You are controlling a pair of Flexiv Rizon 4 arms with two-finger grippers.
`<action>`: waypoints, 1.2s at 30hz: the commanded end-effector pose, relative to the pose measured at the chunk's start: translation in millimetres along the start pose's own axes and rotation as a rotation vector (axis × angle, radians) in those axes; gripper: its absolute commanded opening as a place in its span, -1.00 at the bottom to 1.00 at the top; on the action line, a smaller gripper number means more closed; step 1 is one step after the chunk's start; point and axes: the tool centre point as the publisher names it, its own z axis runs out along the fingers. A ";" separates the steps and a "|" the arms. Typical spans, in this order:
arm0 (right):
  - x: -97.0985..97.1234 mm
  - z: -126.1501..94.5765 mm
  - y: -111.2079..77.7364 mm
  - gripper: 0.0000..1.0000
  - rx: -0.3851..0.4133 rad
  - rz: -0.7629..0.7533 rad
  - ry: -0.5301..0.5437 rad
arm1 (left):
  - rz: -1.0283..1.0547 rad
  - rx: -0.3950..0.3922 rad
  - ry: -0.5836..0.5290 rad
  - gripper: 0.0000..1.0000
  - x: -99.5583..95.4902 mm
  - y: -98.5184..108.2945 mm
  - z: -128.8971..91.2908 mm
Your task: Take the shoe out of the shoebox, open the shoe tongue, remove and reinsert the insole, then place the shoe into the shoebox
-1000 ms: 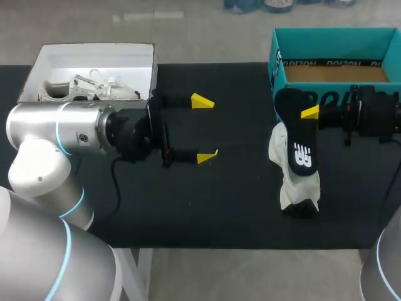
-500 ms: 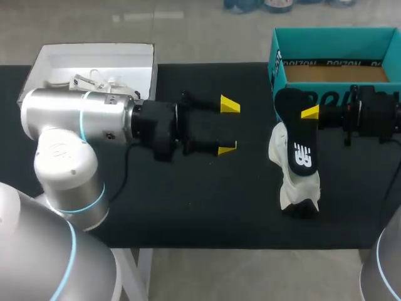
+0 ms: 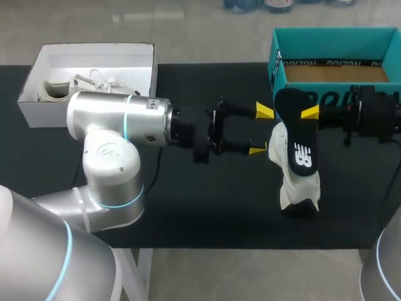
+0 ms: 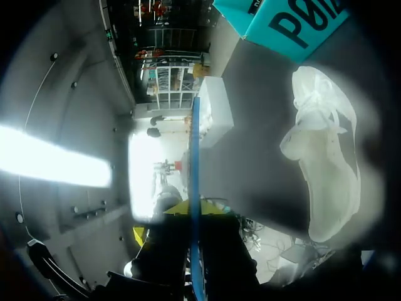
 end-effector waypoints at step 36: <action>0.1 1.1 -0.9 -1.00 -0.004 0.000 -0.001 | -0.007 -0.011 0.005 0.10 22.2 46.5 51.7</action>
